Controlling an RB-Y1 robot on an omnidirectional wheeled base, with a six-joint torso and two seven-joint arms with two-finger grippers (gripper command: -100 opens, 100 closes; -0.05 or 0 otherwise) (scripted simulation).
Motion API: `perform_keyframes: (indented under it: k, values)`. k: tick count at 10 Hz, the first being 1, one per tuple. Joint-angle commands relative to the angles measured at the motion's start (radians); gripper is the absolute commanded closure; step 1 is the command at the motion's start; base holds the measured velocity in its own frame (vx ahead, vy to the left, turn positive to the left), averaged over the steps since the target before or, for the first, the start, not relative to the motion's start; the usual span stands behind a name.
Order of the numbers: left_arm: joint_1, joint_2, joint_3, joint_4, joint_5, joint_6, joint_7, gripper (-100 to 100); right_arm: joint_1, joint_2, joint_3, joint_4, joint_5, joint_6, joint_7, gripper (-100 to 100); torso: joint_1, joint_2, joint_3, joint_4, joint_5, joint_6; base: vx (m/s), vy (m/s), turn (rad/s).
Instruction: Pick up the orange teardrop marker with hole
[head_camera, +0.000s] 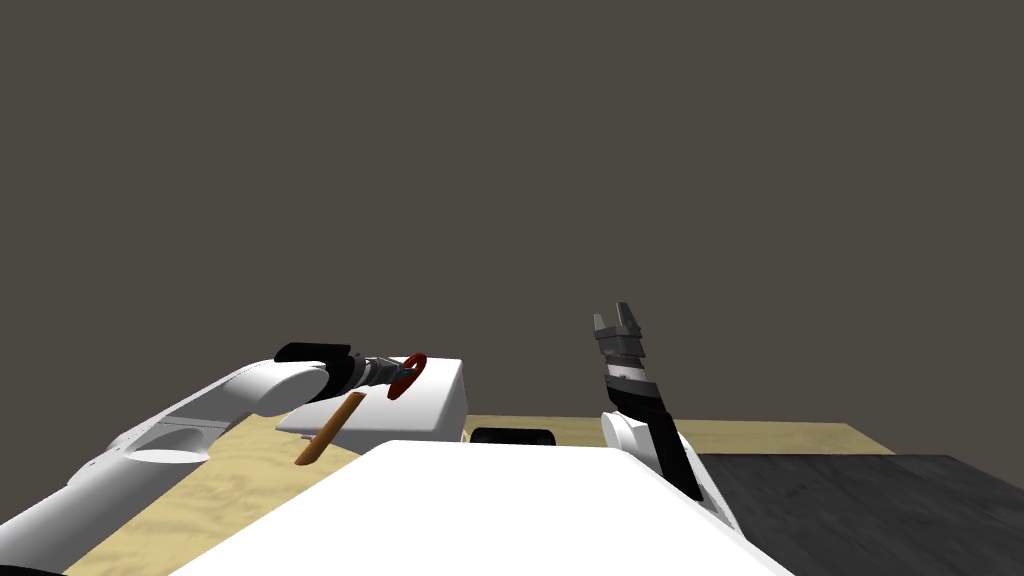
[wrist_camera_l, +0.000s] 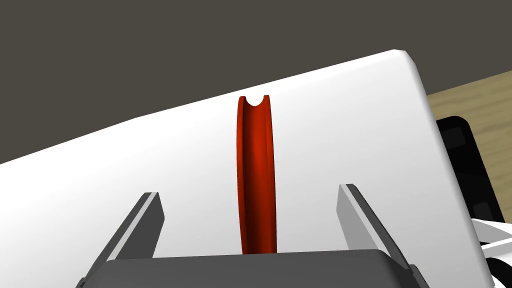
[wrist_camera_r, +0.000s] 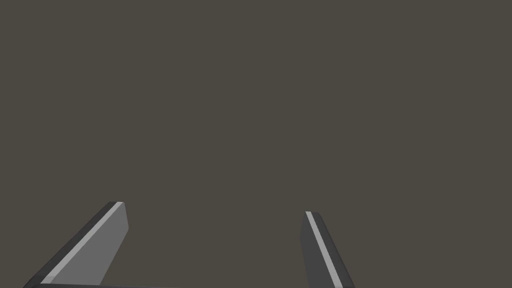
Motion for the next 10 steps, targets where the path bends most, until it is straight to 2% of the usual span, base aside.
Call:
perform_keyframes:
  k: [1, 2, 6, 7, 8, 9, 10]
  values:
    - [0.000, 0.000, 0.000, 0.000, 0.000, 0.000, 0.000, -100, 0.000, 0.000, 0.000, 0.000, 0.000, 0.000, 0.000, 0, 0.000, 0.000, 0.000, 0.000, 0.000, 0.000, 0.013, -0.009, -0.002]
    - [0.000, -0.001, 0.000, 0.002, 0.000, -0.002, -0.004, 100, 0.000, 0.000, 0.000, 0.000, 0.000, 0.000, 0.000, 0, 0.001, 0.001, 0.000, 0.000, 0.000, 0.000, 0.000, 0.000, 0.000]
    - [0.000, -0.001, -0.001, 0.002, 0.001, -0.002, -0.003, 100, 0.000, 0.000, 0.000, 0.000, 0.000, 0.000, 0.000, 0, 0.002, 0.001, 0.001, 0.000, 0.000, 0.000, 0.000, 0.000, 0.000]
    - [0.000, -0.001, -0.001, 0.002, 0.001, -0.002, -0.003, 0, 0.000, 0.000, 0.000, 0.000, 0.000, 0.000, 0.000, 0, 0.002, 0.001, 0.001, 0.000, 0.000, 0.000, 0.000, 0.000, 0.000]
    - [0.002, 0.021, 0.015, -0.029, 0.015, 0.016, 0.022, 100, 0.000, 0.000, 0.000, 0.000, 0.000, 0.000, 0.000, 0, 0.002, 0.002, 0.001, 0.000, 0.000, 0.000, -0.018, 0.019, 0.067]
    - [0.005, 0.033, 0.024, -0.049, 0.023, 0.026, 0.038, 100, 0.000, 0.000, 0.000, 0.000, 0.000, 0.000, 0.000, 0, 0.002, 0.003, 0.002, 0.001, 0.000, -0.001, -0.039, 0.039, 0.063]
    - [-0.006, 0.026, 0.012, -0.033, 0.014, 0.019, 0.029, 100, 0.000, 0.000, 0.000, 0.000, 0.000, 0.000, 0.000, 0, 0.004, 0.004, 0.003, 0.001, 0.000, -0.001, -0.018, 0.019, 0.005]
